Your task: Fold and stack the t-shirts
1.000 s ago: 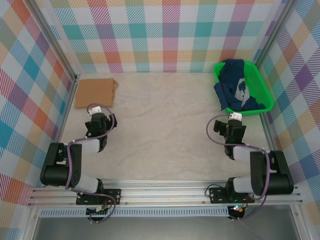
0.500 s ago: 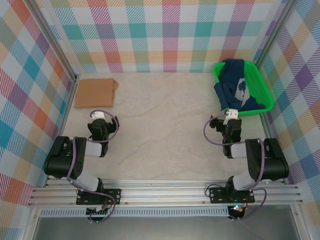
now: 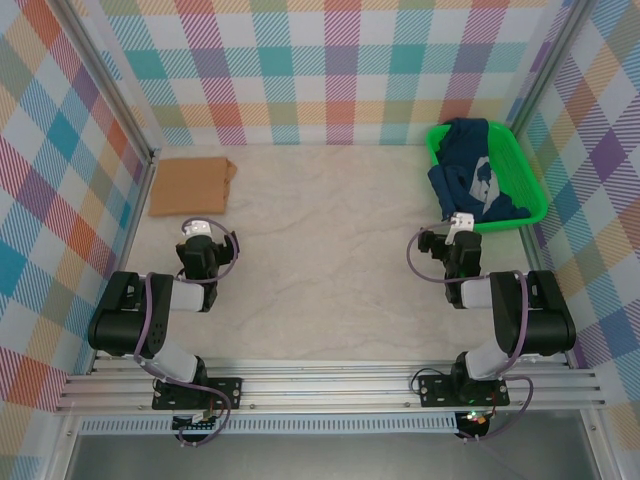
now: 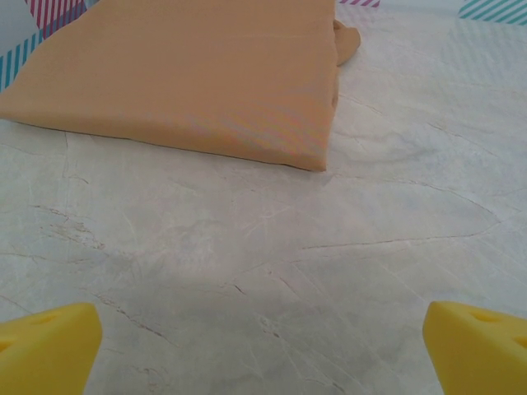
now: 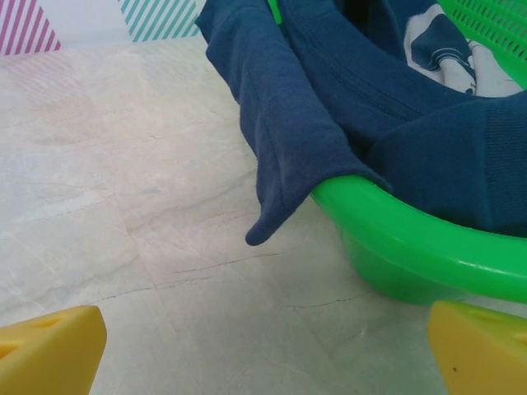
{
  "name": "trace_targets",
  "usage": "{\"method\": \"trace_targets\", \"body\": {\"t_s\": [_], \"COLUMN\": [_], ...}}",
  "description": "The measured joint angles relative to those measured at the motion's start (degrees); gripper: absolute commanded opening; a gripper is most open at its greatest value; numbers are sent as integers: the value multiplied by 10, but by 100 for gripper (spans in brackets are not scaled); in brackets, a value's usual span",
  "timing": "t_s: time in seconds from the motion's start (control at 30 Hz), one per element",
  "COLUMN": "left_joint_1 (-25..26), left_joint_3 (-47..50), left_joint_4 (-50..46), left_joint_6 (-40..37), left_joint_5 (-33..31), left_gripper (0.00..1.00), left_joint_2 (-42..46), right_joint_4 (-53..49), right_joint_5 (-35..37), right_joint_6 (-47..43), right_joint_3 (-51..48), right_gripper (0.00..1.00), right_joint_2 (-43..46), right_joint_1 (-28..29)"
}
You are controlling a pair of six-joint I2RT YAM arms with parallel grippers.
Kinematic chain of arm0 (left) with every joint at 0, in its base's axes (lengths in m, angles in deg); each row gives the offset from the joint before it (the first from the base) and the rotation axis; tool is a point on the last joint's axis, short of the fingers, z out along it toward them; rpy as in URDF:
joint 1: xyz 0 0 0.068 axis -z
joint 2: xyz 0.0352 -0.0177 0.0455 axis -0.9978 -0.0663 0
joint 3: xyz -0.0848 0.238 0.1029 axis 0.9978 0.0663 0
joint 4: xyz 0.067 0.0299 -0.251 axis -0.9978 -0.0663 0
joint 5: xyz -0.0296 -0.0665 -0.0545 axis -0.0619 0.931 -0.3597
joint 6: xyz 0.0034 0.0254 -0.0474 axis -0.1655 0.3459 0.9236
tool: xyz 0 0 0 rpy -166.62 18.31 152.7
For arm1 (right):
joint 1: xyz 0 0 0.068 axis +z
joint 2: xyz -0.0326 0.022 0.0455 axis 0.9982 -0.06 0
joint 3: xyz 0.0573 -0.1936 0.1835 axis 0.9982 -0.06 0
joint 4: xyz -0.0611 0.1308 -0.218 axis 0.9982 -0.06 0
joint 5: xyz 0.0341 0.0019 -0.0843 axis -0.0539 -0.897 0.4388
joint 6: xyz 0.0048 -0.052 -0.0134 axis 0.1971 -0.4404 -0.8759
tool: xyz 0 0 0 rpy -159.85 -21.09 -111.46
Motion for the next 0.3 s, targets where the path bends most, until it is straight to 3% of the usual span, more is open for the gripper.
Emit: {"method": "trace_targets", "body": {"t_s": [0.3], "left_joint_1": [2], "left_joint_3": [0], "left_joint_4": [0], "left_joint_6": [0], "left_joint_5": [0], "left_gripper": [100], "left_joint_2": [0], "right_joint_4": [-7], "right_joint_5": [-14], "right_joint_6": [-8], "right_joint_3": [1], "right_gripper": [100], "right_joint_2": [0], "right_joint_1": [0]}}
